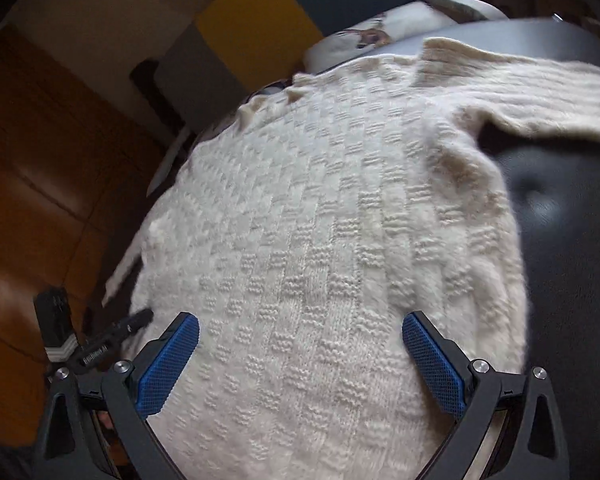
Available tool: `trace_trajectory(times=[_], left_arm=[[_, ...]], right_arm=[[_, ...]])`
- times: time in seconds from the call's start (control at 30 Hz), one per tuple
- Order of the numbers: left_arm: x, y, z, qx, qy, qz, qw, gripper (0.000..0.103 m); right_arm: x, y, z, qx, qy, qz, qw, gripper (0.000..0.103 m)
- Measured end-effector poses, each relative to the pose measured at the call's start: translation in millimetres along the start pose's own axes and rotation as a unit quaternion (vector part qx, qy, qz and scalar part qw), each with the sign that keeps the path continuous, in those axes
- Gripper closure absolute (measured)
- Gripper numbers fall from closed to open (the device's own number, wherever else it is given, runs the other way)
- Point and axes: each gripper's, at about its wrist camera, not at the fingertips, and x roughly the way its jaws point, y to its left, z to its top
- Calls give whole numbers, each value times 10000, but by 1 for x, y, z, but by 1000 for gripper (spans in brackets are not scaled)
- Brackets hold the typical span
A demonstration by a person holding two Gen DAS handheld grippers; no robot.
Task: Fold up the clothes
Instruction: 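Move the right gripper to the sleeve cuff and grasp it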
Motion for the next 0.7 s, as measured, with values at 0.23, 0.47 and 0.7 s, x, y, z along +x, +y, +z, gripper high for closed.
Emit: trace_trajectory(times=[0.23,0.47,0.7], left_arm=[[10,-1,-23,107,342,231,9991,88],[8,-22,6,260,238,150,9993,88],[47,-79,20,741,521,-149,9958,87]], right_arm=[[-18,1,-47,-157,446,-87,9988,0],[-57,-19,-42,151,-263,30,9995,0],[-164,-131,4,1753,-2019,-1388,9535,0]])
